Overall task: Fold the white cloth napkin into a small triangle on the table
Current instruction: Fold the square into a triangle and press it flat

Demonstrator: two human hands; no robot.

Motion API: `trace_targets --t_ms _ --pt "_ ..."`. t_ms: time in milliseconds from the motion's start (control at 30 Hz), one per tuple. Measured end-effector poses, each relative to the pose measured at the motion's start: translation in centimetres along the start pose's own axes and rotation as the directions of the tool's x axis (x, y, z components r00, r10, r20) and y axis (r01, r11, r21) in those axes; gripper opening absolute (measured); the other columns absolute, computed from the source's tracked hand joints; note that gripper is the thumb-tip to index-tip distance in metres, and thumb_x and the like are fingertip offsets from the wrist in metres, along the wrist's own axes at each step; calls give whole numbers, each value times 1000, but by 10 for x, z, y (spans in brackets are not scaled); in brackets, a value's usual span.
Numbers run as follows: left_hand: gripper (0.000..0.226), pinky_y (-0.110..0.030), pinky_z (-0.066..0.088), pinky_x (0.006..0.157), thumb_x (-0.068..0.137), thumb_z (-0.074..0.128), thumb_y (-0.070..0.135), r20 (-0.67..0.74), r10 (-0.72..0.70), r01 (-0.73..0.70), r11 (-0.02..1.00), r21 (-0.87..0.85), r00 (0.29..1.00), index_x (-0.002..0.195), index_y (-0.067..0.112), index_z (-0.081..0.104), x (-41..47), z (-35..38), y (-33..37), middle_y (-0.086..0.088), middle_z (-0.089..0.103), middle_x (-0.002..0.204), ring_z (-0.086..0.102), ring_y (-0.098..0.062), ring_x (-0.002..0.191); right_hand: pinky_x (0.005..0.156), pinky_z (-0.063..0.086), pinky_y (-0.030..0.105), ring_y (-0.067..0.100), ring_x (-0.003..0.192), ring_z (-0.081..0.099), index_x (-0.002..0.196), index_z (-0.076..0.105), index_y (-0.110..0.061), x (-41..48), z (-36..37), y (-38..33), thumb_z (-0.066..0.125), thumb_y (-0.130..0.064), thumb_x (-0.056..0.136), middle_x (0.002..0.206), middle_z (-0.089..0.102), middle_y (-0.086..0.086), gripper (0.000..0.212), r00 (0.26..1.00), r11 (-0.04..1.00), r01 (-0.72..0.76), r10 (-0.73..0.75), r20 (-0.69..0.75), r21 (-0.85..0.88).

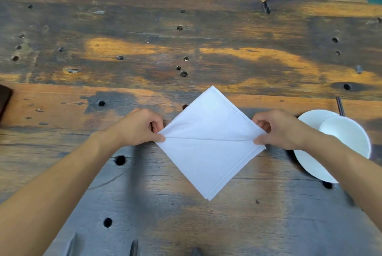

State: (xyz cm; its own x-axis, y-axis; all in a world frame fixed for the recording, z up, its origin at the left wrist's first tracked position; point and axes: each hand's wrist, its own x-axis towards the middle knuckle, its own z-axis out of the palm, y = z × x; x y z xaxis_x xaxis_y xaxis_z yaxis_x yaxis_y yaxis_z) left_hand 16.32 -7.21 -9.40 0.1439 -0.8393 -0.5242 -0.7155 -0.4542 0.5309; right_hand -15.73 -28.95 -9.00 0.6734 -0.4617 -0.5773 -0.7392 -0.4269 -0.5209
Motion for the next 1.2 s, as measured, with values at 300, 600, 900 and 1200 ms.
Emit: trace_targets --t_ms 300,600,900,1200 --pt "23 -25 52 78 96 59 21 -400 458 -359 884 299 794 92 10 78 -31 48 -32 -3 70 97 65 -15 87 60 49 35 33 67 58 87 73 -7 -15 36 35 73 20 67 79 62 6 34 719 784 369 -581 -381 -500" --pt "26 -32 50 82 91 65 -3 -605 335 -201 939 279 722 109 9 78 -38 72 -16 -4 72 105 60 -28 93 86 48 38 27 94 59 102 74 -9 -26 48 20 76 -18 76 108 68 0 27 758 873 373 -482 -439 -314" --pt "31 -13 34 77 79 71 -10 -583 90 -117 993 -9 807 98 15 73 -21 71 10 10 67 97 44 -12 91 102 40 35 18 97 62 89 74 -16 -3 49 -16 69 3 80 96 72 -8 22 755 906 403 -408 -513 -128" --pt "21 -42 49 71 84 61 -1 -581 421 -244 900 361 697 94 12 74 -32 87 1 2 73 100 61 -26 90 105 44 51 28 107 64 99 78 -9 -11 75 23 69 5 78 110 75 5 27 558 632 556 -765 -321 -539"
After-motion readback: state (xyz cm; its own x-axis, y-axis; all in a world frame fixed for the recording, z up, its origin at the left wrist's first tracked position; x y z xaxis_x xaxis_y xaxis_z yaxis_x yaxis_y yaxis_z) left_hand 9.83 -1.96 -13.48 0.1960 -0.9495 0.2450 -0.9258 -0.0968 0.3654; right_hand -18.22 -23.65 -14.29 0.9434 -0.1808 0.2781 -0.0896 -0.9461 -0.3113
